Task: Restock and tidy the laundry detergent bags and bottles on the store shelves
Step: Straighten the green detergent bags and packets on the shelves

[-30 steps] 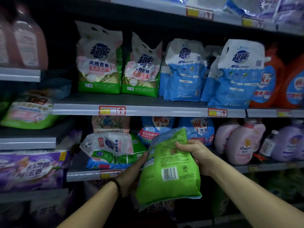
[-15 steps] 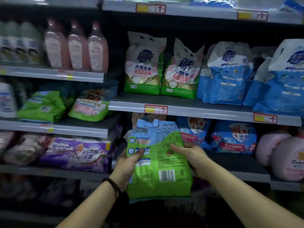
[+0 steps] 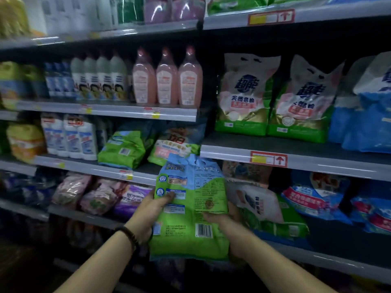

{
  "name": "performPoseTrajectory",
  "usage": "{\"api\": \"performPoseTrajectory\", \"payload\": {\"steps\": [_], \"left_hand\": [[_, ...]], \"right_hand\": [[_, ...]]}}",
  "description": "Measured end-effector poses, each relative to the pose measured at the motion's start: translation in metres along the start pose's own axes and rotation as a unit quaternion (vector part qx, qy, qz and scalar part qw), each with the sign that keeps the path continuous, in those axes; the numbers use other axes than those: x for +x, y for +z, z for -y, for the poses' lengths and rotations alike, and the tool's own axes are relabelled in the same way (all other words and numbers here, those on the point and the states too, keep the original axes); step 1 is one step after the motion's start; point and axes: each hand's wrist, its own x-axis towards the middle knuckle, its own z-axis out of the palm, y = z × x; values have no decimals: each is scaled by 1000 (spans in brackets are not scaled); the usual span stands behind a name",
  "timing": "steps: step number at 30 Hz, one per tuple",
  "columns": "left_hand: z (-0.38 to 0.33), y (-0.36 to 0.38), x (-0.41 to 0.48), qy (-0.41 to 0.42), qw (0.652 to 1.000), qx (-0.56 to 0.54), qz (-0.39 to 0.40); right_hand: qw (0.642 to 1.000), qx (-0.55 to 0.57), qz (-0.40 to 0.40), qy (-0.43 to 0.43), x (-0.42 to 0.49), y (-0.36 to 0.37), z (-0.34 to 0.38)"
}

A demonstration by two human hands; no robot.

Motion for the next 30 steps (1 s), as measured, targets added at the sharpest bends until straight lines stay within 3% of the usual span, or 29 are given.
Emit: {"api": "performPoseTrajectory", "payload": {"steps": [6,9,14,19,21,26,28,30], "left_hand": [[-41,-40,61,37,997,55,-26],[-63,-55,92,68,993,93,4],[-88,-62,151,154,974,164,12],[-118,-59,216,215,942,255,-35],[-125,-60,249,216,919,320,-81],[-92,-41,274,274,814,469,-207],[-50,-29,268,293,760,541,-211],[-18,-24,266,289,732,577,-219]], "right_hand": [[994,86,22,-63,74,54,30],[990,117,12,-75,117,71,42],[980,107,-86,-147,184,104,49],[951,70,-211,-216,240,143,65],[943,55,-238,-227,261,149,73],[921,-48,-264,-281,297,158,66],[909,-119,-266,-298,301,158,57],[904,-173,-254,-298,302,155,51]]}}
